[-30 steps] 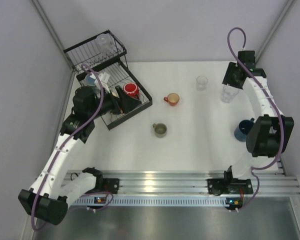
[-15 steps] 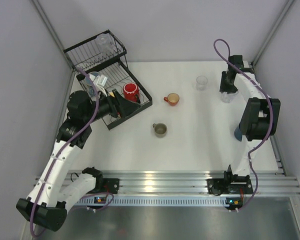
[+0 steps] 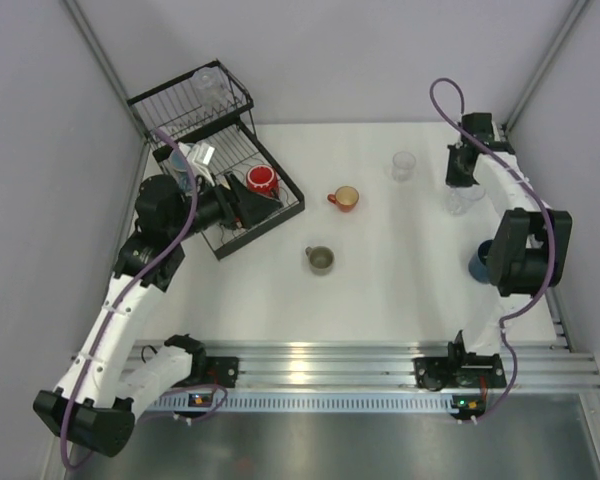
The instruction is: Load the cups into the dish rack
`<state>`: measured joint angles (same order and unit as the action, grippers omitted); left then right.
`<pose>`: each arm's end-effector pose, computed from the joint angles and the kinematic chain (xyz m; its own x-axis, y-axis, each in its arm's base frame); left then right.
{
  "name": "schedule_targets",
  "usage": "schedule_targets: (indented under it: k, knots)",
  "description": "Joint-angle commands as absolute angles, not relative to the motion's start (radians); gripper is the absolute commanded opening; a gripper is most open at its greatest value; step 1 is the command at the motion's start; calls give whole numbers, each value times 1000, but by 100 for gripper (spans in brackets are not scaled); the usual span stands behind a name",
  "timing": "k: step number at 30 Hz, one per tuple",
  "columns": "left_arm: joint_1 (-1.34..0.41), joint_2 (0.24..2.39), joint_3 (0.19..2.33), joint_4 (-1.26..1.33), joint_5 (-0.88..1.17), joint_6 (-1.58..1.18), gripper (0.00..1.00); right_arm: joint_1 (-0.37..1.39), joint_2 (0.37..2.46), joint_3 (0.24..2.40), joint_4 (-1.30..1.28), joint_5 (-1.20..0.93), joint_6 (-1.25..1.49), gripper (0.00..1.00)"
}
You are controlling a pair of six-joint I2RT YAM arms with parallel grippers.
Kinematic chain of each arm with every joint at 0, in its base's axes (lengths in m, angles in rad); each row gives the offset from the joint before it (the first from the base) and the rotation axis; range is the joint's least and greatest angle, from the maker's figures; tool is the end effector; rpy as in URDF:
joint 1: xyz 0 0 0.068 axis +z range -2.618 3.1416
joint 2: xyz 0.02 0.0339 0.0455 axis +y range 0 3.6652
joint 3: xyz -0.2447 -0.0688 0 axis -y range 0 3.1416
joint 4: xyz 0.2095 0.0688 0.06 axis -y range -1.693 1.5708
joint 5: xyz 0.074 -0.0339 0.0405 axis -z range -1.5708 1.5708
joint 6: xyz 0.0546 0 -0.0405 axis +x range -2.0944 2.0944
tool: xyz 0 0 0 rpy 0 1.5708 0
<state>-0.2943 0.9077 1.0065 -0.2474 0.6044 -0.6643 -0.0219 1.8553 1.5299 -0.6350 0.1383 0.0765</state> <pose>0.1724 -0.0847 0.3691 -0.5903 -0.3512 -0.7268 0.5240 0.5181 -0.6760 0.3795 -0.0158 0.2333 -0.8091 0.0934 -0.5801 0.1630 0.9842 -0.0688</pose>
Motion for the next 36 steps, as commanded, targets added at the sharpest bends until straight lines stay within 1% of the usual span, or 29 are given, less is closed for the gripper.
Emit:
schedule_targets:
  k: [1, 5, 7, 8, 10, 11, 12, 13, 14, 15, 17, 18, 22, 29, 36]
  knots:
    - [-295, 908, 1078, -193, 591, -698, 87, -21, 1657, 1552, -624, 164, 115, 0]
    - [-295, 931, 1107, -195, 607, -732, 87, -21, 1485, 1504, -604, 63, 187, 0]
    - [-295, 937, 1117, -199, 612, -752, 87, -21, 1379, 1474, -562, -32, 218, 0]
    - [-295, 939, 1130, -199, 617, -779, 87, -21, 1299, 1429, -534, -134, 260, 0]
    - [-295, 943, 1149, -199, 612, -813, 87, -21, 1203, 1352, -370, -240, 325, 0]
    - [-293, 946, 1167, -195, 614, -854, 87, -18, 1157, 1256, -291, -279, 410, 0]
    - [-295, 954, 1175, -187, 615, -880, 87, -14, 1062, 1203, -206, -361, 461, 0]
    - [-295, 966, 1180, -152, 632, -911, 87, -8, 1025, 1156, -49, -395, 509, 0]
    - [-295, 976, 1181, -121, 644, -980, 87, -6, 965, 1087, -5, -419, 591, 0]
    - [-295, 985, 1178, -85, 661, -1018, 87, 35, 942, 1062, 61, -423, 622, 0]
    - [-295, 1018, 1175, 27, 702, -1118, 88, 98, 899, 1008, 194, -419, 681, 0]
    - [-295, 1029, 1184, 35, 709, -1136, 89, 127, 893, 1002, 224, -416, 689, 0]
    - [-298, 1060, 1221, 37, 675, -1152, 91, 268, 870, 1011, 253, -374, 678, 0]
    - [-331, 1072, 1192, 35, 629, -1177, 93, 347, 819, 1000, 287, -379, 715, 0]
    - [-393, 1091, 1158, 98, 621, -1186, 97, 465, 862, 992, 334, -353, 710, 0]
